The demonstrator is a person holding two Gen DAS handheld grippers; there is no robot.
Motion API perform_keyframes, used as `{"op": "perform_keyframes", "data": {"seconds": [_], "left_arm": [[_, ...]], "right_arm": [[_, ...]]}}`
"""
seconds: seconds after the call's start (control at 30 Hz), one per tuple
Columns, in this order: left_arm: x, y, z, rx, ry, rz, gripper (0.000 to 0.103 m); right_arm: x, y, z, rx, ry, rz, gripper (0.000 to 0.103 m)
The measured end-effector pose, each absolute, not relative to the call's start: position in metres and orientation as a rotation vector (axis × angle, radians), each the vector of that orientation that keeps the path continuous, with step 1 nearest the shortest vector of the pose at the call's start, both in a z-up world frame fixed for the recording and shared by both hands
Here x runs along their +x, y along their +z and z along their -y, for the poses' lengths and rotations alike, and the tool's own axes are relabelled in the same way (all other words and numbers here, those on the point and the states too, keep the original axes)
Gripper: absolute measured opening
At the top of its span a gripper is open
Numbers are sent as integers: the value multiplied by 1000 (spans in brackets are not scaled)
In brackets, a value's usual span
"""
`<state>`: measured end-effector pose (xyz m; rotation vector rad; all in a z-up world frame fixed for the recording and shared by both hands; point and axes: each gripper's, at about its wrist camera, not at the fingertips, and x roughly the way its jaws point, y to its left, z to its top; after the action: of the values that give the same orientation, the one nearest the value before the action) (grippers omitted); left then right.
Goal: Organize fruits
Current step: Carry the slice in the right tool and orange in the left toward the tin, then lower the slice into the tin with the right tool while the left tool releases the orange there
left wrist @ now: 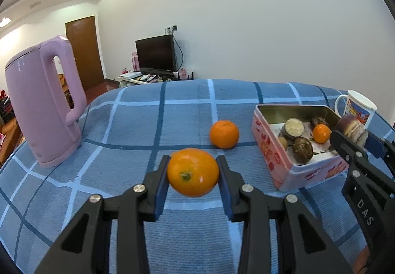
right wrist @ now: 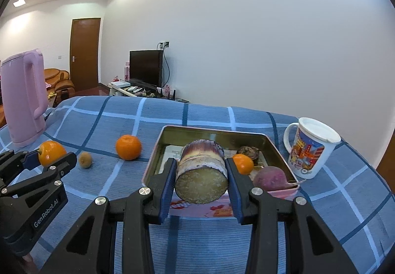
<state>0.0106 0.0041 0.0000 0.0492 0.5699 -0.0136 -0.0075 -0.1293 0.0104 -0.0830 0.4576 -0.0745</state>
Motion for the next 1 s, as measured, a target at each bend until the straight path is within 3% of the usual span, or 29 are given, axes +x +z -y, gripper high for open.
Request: {"op": "perform_keyframes", "data": {"seconds": [1.0], "left_arm": [[17, 3, 61, 113, -90, -543, 39]], "right_arm": [[-2, 11, 195, -91, -178, -450, 41]]}}
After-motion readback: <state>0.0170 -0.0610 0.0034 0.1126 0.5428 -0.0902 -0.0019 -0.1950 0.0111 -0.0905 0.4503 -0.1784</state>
